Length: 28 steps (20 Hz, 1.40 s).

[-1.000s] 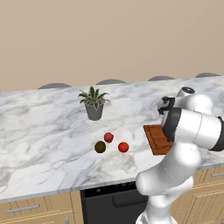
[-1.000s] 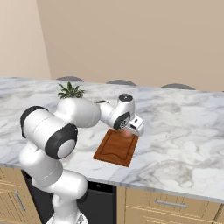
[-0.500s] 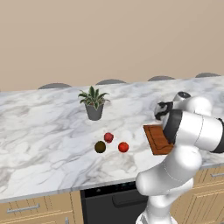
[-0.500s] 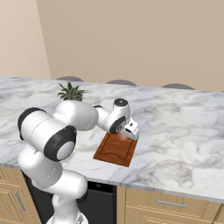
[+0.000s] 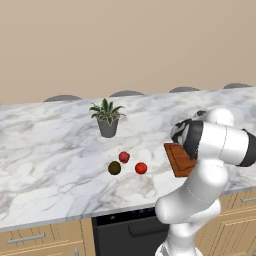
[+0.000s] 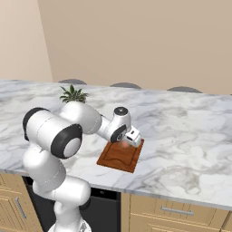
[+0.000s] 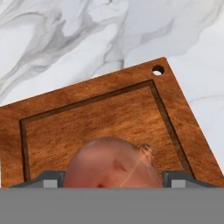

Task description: Place the avocado, onion, tomato, and bell pepper on the cutting board.

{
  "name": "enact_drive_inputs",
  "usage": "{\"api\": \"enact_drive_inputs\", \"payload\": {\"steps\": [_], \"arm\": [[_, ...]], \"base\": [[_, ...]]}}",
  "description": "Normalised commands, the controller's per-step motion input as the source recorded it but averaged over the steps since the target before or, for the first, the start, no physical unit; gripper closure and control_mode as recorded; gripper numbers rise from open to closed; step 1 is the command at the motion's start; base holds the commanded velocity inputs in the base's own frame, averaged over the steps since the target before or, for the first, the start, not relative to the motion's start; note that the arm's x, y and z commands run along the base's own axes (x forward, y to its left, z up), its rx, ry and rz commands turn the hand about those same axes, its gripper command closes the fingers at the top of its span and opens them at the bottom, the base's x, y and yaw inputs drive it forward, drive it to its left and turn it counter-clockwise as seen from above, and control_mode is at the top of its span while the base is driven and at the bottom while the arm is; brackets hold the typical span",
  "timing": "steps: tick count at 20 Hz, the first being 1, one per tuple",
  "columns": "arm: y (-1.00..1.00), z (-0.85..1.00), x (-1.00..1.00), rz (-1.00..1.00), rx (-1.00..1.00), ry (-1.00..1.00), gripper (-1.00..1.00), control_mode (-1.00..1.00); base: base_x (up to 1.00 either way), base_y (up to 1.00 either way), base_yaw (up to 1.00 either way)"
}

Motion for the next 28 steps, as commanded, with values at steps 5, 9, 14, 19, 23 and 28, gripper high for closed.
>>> {"api": "enact_drive_inputs", "payload": {"steps": [5, 9, 14, 19, 23, 28], "arm": [[-0.14, -0.06, 0.21, 0.01, 0.01, -0.02, 1.0, -1.0], [0.0, 0.0, 0.04, 0.0, 0.0, 0.0, -1.0, -1.0], [0.0, 0.08, 0.02, 0.0, 0.01, 0.0, -1.0, -1.0], [0.04, 0.38, 0.0, -0.04, 0.0, 0.0, -1.0, -1.0], [0.0, 0.54, 0.0, -0.07, 0.0, 0.0, -1.0, -1.0], [0.01, 0.53, 0.0, -0.06, 0.0, 0.0, -1.0, -1.0]], "base": [[0.0, 0.0, 0.0], [0.0, 0.0, 0.0], [0.0, 0.0, 0.0], [0.0, 0.0, 0.0], [0.0, 0.0, 0.0], [0.0, 0.0, 0.0]]}}
